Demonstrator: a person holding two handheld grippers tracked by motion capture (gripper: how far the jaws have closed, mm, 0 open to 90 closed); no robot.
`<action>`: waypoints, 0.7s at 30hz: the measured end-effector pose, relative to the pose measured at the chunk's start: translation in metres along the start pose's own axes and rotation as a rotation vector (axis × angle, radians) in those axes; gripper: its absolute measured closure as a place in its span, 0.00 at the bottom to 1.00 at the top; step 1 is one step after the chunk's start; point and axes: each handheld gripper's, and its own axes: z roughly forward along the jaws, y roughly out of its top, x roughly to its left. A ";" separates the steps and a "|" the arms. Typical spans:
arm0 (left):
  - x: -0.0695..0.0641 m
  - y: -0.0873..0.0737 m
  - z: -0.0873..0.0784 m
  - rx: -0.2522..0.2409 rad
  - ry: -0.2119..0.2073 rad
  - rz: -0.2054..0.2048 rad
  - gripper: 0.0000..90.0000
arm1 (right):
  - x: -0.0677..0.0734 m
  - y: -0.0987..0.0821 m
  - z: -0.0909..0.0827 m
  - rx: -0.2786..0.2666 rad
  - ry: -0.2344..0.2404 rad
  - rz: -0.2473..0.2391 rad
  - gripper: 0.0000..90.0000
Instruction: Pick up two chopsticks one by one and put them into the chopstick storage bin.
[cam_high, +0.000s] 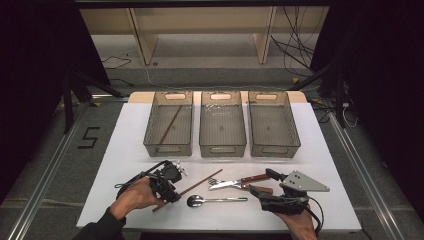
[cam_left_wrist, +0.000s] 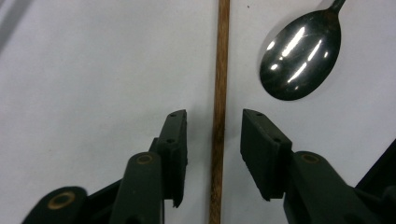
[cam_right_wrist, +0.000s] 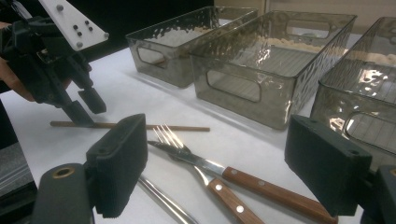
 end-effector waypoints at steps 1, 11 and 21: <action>0.000 0.000 0.001 0.009 0.000 0.005 0.70 | 0.000 0.000 0.000 0.000 0.000 0.000 0.25; -0.002 0.001 0.005 0.025 0.004 0.024 0.81 | 0.000 0.000 0.000 0.002 0.002 -0.002 0.25; -0.004 0.002 0.008 0.045 0.017 0.042 0.91 | 0.000 0.000 0.001 0.006 -0.001 -0.005 0.25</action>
